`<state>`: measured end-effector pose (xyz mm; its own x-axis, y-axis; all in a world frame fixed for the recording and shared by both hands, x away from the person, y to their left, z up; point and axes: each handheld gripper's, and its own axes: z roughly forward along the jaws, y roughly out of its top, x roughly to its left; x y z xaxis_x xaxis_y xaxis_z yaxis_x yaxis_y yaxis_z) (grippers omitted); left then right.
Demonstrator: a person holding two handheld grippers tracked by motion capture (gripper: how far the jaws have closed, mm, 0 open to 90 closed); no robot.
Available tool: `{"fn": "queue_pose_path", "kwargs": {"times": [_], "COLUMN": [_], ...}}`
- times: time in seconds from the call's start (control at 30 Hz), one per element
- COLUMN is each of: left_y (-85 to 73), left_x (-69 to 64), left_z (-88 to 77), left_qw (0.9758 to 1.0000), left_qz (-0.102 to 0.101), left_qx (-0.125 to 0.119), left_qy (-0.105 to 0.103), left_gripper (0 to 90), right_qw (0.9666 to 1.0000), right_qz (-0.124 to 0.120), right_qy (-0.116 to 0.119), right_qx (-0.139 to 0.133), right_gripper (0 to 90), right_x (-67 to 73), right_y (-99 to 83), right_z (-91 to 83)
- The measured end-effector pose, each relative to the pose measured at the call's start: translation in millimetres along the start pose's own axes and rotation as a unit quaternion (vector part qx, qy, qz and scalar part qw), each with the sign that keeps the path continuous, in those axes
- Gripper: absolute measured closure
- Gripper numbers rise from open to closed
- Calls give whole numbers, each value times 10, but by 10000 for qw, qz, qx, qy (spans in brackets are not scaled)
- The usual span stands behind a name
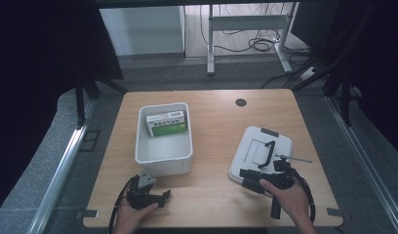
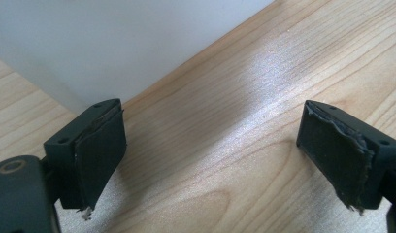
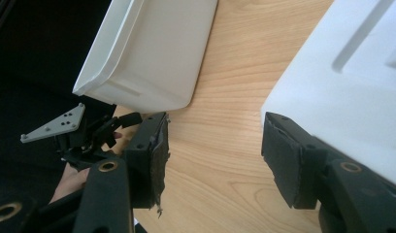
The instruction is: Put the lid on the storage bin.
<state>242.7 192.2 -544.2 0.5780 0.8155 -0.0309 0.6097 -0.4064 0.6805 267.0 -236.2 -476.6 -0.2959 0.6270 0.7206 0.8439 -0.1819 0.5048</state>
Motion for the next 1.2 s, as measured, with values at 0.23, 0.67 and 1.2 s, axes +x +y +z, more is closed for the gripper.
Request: {"fn": "queue_pose_path", "kwargs": {"times": [0.23, 0.67, 1.2], "left_y": [2, -7, -9], "left_x": [-5, -20, -23], "left_z": [-3, -5, -7], "left_qw": [10000, 10000, 9999], "left_qz": [14, -77, -88], "left_qx": [9, -14, -17], "left_qy": [12, 47, 55], "left_gripper": [115, 113, 114], "right_qw": [9998, 9997, 9996], "right_qz": [-79, -157, -121], "right_qy": [-144, -118, -115], "right_qx": [-144, 113, 235], "right_gripper": [429, 429, 429], "right_x": [24, 42, 40], "right_y": [-13, -50, -52], "right_z": [-42, 109, 197]}}
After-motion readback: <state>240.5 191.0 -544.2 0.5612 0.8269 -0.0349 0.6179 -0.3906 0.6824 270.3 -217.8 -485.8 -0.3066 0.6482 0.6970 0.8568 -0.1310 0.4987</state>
